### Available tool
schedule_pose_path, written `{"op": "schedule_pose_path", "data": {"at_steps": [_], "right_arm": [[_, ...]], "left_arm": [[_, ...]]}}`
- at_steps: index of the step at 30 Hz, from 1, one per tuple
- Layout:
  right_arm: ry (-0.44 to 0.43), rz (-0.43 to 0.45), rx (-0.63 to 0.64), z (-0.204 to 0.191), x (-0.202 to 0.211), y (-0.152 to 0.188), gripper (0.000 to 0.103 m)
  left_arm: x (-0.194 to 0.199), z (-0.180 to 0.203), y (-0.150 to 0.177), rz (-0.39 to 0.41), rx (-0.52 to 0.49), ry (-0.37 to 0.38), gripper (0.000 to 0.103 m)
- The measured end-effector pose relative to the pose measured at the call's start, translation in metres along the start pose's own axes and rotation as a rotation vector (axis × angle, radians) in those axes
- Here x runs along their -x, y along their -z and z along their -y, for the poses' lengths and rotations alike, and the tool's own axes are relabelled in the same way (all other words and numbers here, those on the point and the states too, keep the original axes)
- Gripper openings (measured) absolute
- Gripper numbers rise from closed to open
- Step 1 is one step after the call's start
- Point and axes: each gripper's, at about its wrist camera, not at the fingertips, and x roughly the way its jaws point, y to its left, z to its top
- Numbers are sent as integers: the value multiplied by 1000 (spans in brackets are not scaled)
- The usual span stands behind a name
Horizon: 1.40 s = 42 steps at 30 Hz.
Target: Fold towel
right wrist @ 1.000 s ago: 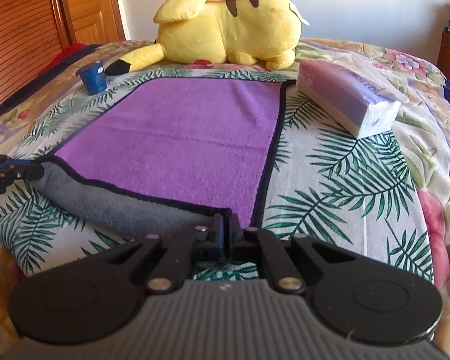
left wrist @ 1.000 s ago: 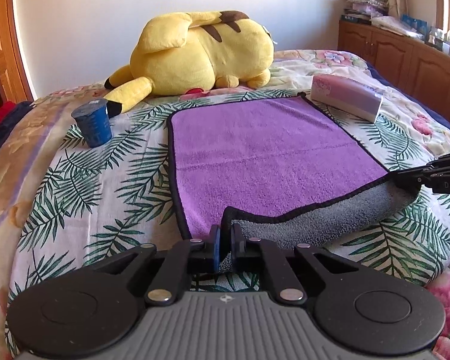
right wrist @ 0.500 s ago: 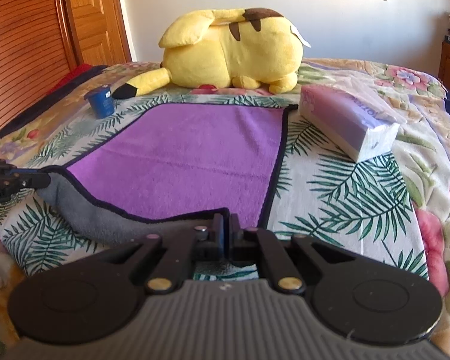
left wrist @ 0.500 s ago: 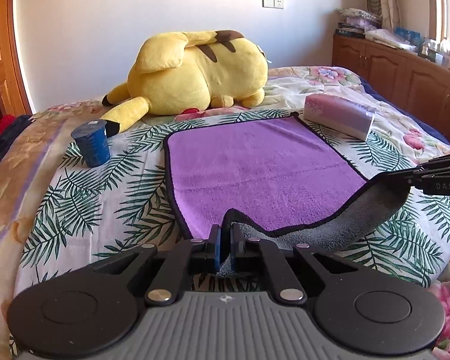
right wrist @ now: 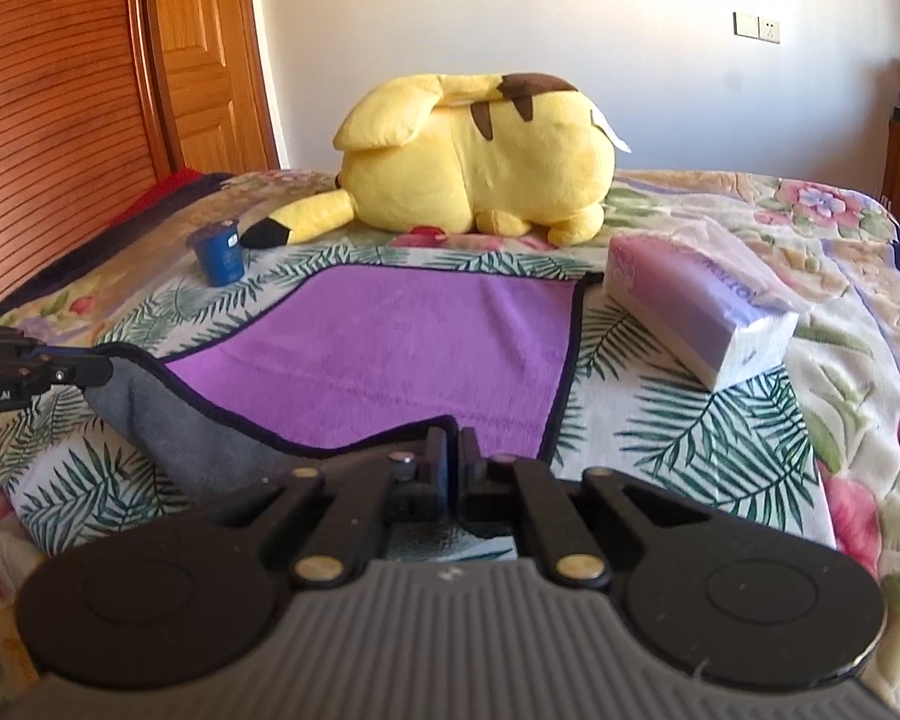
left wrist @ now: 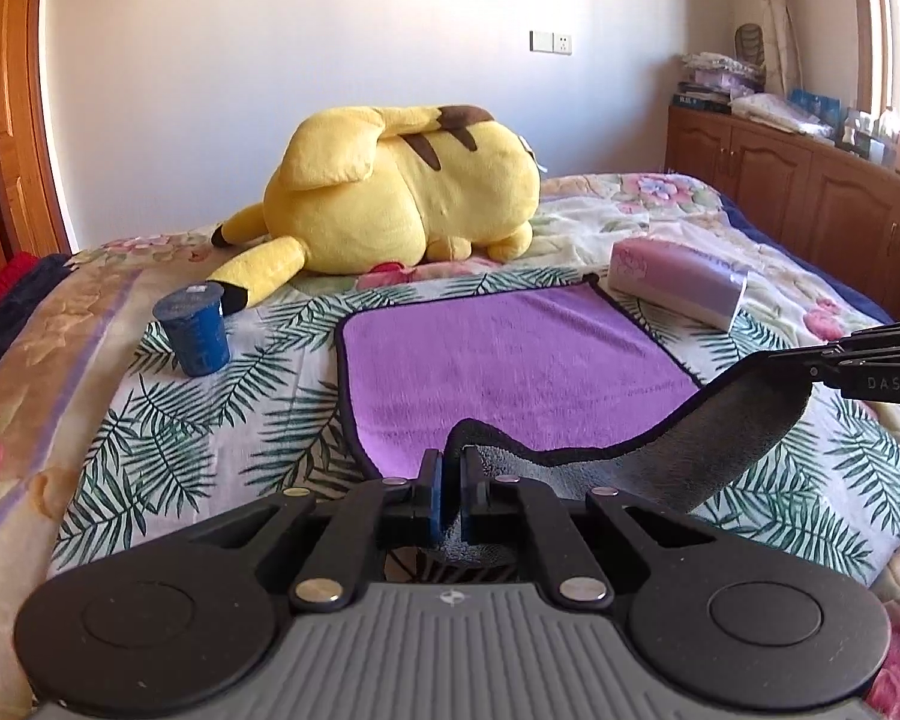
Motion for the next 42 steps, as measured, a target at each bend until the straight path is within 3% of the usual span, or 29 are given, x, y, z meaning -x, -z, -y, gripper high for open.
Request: {"op": "schedule_pose_path", "data": {"at_steps": [20, 42], "right_arm": [[-23, 69, -24, 9, 1, -20, 4], [7, 131, 13, 17, -4, -39, 4]], "left_arm": [[1, -3, -27, 67, 2, 11, 0], [-6, -15, -49, 110, 12, 23, 0]]}}
